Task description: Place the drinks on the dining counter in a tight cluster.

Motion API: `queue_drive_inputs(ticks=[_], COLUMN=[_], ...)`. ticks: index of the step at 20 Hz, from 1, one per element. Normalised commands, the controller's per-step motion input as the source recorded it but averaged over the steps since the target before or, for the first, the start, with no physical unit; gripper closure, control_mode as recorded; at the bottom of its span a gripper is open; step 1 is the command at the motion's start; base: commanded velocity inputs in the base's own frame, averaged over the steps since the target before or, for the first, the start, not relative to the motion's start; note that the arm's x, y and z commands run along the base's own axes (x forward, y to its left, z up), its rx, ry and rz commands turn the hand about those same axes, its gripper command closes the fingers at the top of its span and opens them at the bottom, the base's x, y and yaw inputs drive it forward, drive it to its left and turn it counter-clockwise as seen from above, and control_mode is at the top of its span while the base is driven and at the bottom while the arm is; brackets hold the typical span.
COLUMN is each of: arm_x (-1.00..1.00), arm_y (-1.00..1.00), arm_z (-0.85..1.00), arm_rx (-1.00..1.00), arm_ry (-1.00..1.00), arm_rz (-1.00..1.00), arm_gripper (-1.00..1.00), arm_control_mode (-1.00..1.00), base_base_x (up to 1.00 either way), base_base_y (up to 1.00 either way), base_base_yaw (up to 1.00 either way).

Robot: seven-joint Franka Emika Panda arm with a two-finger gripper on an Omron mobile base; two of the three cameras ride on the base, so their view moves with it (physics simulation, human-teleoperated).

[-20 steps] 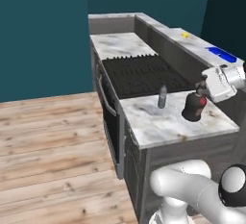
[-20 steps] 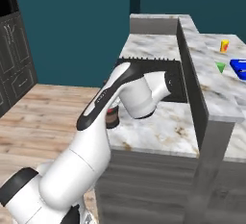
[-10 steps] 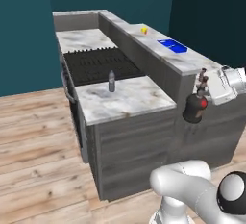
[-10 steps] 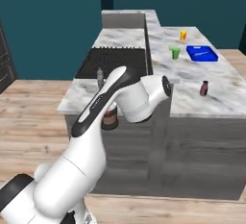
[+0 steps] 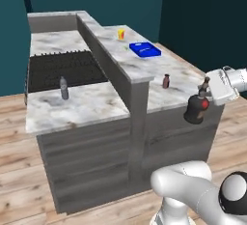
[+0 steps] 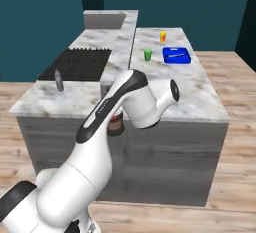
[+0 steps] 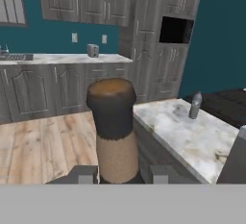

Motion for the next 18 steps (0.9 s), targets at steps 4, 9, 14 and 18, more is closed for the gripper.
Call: queue_drive_inputs(ticks=[4, 9, 14, 18], arm_x=[0.0, 0.0, 0.0, 0.0], arm_y=[0.0, 0.0, 0.0, 0.0], arm_z=[0.0, 0.0, 0.0, 0.0], arm_rx=[0.0, 0.0, 0.0, 0.0], arm_ry=[0.0, 0.0, 0.0, 0.0], arm_rz=[0.0, 0.0, 0.0, 0.0], arm_gripper=[1.0, 1.0, 1.0, 1.0], arm_control_mode=[1.0, 1.0, 1.0, 1.0], base_base_x=[0.07, 0.41, 0.99, 0.58], base_base_y=[-1.0, -0.99, -0.54, -0.18], base_base_yaw=[0.0, 0.01, 0.34, 0.31])
